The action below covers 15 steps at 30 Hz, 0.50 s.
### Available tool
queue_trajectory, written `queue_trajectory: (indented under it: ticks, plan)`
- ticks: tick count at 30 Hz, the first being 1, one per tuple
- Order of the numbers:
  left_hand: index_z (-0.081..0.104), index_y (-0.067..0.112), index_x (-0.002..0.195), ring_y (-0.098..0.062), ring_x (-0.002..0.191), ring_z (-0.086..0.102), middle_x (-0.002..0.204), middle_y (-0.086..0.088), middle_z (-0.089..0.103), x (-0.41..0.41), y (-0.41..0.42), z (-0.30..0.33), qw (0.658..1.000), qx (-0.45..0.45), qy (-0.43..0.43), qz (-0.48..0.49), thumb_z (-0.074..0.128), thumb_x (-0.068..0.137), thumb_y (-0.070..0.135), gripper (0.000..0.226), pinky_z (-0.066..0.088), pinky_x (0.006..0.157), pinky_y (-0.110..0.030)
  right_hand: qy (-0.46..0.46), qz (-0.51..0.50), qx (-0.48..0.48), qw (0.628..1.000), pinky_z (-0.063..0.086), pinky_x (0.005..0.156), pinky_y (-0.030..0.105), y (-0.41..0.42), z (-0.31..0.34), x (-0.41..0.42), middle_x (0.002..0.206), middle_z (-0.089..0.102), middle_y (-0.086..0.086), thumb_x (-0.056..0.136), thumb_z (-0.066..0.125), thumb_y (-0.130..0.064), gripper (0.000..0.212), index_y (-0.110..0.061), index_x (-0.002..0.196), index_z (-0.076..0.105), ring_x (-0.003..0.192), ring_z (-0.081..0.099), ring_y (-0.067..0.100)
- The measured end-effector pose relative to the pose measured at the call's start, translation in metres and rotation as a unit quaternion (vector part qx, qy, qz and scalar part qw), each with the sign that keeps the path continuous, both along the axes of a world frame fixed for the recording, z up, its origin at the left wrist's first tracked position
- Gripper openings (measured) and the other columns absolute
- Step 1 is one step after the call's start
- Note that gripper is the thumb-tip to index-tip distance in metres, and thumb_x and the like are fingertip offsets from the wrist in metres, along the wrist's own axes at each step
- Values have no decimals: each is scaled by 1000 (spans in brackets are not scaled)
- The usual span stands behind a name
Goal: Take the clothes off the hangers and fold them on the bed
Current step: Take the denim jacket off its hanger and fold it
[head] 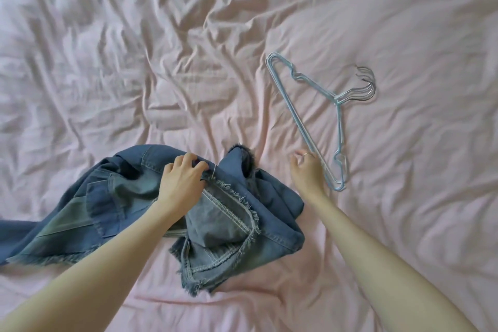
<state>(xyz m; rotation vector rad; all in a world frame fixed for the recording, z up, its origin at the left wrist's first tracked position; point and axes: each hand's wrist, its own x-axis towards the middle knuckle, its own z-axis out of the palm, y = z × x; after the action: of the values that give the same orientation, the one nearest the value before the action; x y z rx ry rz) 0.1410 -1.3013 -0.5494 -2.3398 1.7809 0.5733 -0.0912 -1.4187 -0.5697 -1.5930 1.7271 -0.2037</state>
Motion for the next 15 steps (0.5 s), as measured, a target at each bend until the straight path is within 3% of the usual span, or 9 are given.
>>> queue_trajectory:
  ticks: [3,6,8,10,12,15]
  plan:
    - [66,8,87,-36,86,55,96,-15,58,1,-1,0,1000,-26,6,-6,70,75,11,13,41,67,-43,-26,110,-1,994,42,90,37,42,18,36,100,54,1,88,57,-40,31,-12,100,61,102,52,20]
    - [56,4,92,-34,84,53,93,-14,55,0,0,7,995,-72,55,47,58,83,10,11,38,65,-40,70,241,-11,968,36,95,40,79,29,61,116,48,0,81,59,-54,53,-17,117,48,113,43,19]
    - [45,4,93,-31,79,49,89,-11,51,1,-1,21,978,-101,114,140,48,87,10,8,37,64,-39,143,292,-9,946,33,98,42,93,25,64,129,42,4,89,56,-38,53,-16,133,35,122,38,24]
    - [38,7,93,-30,72,48,83,-10,50,10,2,34,961,-115,141,208,42,90,8,6,35,60,-38,172,274,-13,946,34,99,42,95,29,63,134,40,6,92,51,-21,49,-16,137,33,125,38,27]
    - [35,10,95,-31,70,48,83,-10,52,24,12,47,960,-117,145,209,39,91,4,8,34,59,-37,148,241,-27,959,35,99,40,89,40,64,135,41,5,92,47,-14,45,-16,136,36,125,37,26]
    - [45,6,98,-33,79,51,98,-15,54,43,30,60,976,-113,101,154,42,89,-4,15,39,65,-42,118,224,-48,966,35,97,37,73,66,67,135,40,3,88,44,-8,47,-15,135,39,124,37,25]
